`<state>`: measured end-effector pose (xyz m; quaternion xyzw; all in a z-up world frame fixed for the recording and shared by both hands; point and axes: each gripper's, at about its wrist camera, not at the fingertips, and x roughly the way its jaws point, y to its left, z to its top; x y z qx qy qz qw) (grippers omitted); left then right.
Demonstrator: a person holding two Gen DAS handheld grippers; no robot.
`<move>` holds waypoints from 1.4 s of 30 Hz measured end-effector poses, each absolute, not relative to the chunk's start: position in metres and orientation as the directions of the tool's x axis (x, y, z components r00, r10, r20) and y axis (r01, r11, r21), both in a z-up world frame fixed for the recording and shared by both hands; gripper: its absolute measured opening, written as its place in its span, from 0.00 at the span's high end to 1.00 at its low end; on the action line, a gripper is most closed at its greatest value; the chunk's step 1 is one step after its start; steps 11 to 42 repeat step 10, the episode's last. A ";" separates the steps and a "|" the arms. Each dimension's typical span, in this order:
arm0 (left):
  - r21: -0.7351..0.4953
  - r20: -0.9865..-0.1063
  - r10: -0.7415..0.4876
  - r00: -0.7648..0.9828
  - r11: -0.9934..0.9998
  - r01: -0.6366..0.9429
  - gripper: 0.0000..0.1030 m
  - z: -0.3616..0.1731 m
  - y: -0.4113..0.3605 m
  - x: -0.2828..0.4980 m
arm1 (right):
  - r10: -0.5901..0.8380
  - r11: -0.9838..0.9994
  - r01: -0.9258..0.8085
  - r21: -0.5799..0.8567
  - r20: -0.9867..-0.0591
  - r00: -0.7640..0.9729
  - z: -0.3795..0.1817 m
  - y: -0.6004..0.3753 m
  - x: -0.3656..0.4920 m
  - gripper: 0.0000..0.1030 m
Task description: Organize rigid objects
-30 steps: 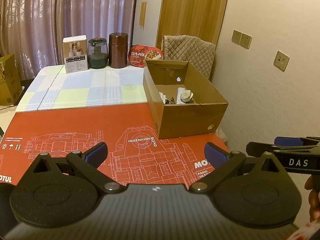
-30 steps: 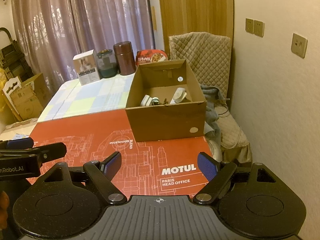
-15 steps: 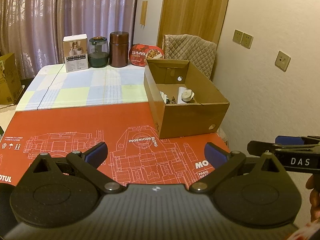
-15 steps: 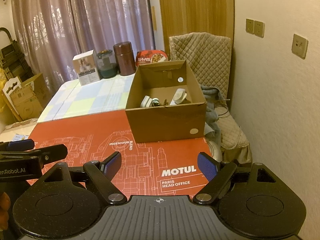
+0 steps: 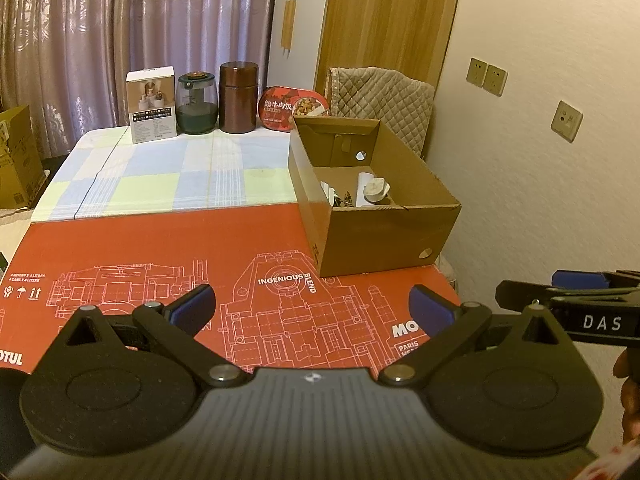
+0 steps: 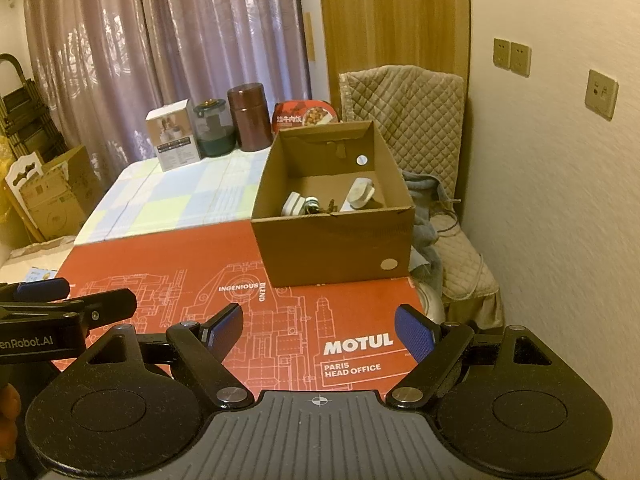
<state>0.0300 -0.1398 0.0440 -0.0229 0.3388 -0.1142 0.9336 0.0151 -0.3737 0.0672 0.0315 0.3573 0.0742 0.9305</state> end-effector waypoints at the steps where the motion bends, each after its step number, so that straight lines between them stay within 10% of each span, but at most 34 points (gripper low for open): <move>1: -0.120 -0.627 -0.229 0.745 0.973 0.198 0.01 0.044 -0.140 0.030 | 0.161 0.987 -0.116 0.112 -0.661 0.733 0.067 -0.373 0.015 0.22; 42: -0.137 -0.627 -0.241 0.741 0.970 0.200 0.01 0.040 -0.140 0.031 | 0.162 0.987 -0.114 0.115 -0.666 0.728 0.063 -0.376 0.016 0.22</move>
